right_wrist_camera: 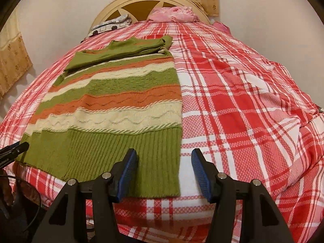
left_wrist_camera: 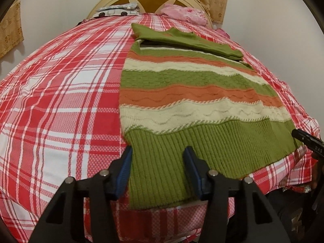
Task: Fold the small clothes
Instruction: 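Grasp the ribbed hem with the left gripper while the right gripper grasps it too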
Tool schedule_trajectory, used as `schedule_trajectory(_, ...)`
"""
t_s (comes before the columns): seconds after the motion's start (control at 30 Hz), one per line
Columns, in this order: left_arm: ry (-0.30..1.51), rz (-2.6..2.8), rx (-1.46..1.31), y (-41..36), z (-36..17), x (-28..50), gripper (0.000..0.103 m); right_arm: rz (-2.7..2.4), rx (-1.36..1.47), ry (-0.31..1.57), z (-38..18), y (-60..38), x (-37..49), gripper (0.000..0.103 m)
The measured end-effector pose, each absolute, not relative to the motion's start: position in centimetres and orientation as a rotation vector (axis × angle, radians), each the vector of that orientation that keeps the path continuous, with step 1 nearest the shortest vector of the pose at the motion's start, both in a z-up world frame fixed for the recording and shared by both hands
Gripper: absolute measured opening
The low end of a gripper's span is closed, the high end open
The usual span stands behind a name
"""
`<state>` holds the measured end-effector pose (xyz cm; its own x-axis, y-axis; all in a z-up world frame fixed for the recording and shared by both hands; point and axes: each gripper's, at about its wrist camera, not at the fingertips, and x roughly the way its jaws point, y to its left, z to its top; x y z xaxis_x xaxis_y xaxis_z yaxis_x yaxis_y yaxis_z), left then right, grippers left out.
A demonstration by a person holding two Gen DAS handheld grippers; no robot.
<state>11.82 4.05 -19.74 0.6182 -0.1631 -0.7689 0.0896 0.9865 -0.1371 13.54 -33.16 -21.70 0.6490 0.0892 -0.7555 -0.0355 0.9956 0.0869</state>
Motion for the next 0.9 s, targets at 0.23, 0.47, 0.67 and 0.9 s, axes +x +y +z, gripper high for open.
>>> schedule_trajectory(0.23, 0.903, -0.148, -0.12, 4.4, -20.1, 12.1, 0.059, 0.072, 0.088, 0.851, -21.8, -33.4, 12.6, 0.035)
schedule_trajectory(0.47, 0.91, -0.165, -0.121, 4.4, -20.0, 11.9, 0.059, 0.12, 0.12, 0.84, -21.9, -33.0, 12.3, 0.029)
schedule_trajectory(0.67, 0.904, -0.189, -0.128, 4.3, -20.0, 11.8, 0.048, 0.125, 0.127, 0.821, -22.0, -32.9, 12.2, 0.029)
schedule_trajectory(0.9, 0.885, -0.267, -0.187, 4.9, -19.5, 11.6, 0.01, 0.18, 0.241, 0.807, -21.9, -33.7, 12.2, 0.009)
